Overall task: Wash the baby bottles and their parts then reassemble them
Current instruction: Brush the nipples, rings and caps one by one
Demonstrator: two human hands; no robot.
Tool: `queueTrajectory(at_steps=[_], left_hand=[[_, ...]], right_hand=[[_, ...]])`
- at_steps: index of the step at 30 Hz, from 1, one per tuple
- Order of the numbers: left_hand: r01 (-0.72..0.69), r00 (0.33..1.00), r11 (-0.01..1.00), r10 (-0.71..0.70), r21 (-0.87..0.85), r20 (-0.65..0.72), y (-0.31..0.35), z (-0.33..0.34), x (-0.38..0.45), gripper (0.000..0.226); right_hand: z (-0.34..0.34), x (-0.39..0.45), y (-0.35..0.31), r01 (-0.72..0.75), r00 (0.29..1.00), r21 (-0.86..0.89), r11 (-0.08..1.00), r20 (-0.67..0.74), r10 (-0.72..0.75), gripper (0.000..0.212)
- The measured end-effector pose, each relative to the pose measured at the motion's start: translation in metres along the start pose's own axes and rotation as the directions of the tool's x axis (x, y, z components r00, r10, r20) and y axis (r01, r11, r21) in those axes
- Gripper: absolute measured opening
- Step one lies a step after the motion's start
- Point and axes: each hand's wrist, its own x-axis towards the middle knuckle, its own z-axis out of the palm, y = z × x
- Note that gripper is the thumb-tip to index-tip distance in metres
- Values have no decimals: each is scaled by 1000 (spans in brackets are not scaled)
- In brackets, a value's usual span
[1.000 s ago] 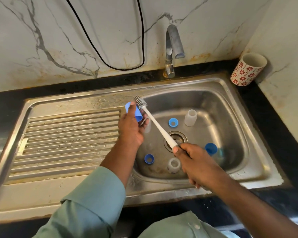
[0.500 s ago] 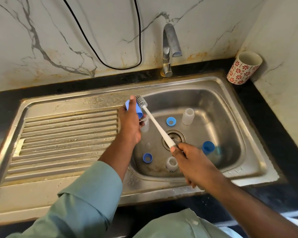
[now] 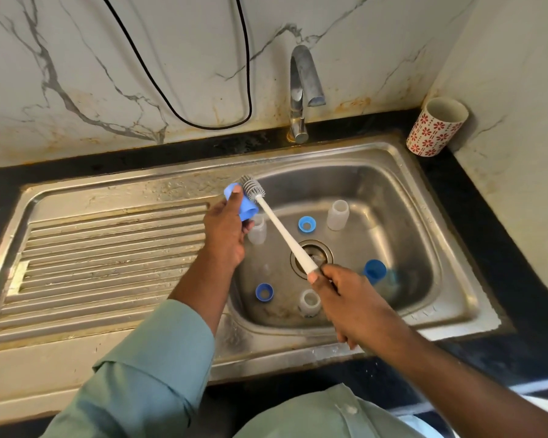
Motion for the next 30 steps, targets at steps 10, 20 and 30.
queueTrajectory(at_steps=[10, 20, 30], left_hand=[[77, 996, 994, -79, -83, -31, 6, 2, -3, 59], [57, 998, 971, -58, -232, 4, 12, 1, -8, 27], [104, 992, 973, -88, -204, 89, 18, -5, -9, 42]], right_hand=[[7, -1, -4, 72, 997, -79, 994, 13, -71, 28], [8, 3, -10, 1, 1000, 76, 997, 22, -3, 25], [0, 3, -8, 18, 1000, 87, 996, 1, -18, 26]])
